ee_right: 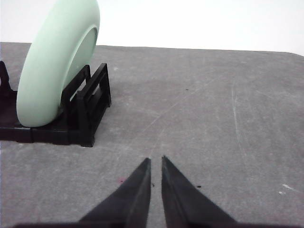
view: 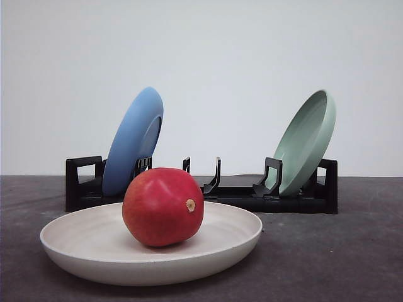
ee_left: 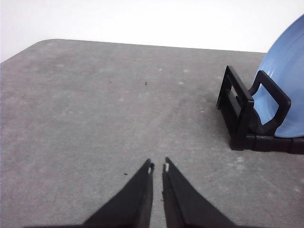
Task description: Place pomegranate in white plate
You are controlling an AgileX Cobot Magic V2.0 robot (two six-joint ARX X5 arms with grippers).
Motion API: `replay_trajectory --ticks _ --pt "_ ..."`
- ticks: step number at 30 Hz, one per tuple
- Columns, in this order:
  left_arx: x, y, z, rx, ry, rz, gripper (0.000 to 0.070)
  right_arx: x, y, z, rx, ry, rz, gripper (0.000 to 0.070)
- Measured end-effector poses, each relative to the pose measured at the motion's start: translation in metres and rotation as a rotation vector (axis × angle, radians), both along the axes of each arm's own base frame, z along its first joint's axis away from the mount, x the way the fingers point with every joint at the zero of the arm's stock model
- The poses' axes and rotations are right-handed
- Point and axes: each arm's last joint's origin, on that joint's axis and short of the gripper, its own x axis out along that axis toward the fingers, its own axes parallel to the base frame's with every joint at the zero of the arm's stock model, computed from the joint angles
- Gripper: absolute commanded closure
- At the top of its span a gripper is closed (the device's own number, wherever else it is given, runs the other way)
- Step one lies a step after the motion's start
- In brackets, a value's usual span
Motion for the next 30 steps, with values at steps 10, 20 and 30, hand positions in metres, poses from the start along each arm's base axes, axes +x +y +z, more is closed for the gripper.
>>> replay_trajectory --ticks 10,20,30 --pt "0.0000 0.0000 0.0000 0.000 0.000 0.000 0.0683 0.0000 0.0000 0.0000 0.000 0.000 0.000 0.0663" --pt "0.0000 0.0000 0.0000 0.000 0.000 0.000 0.0683 0.0000 0.0000 0.0000 0.000 0.000 0.000 0.0663" --pt "0.0000 0.0000 0.0000 0.000 0.000 0.000 0.0683 0.0000 0.0000 0.0000 0.000 0.000 0.000 0.0663"
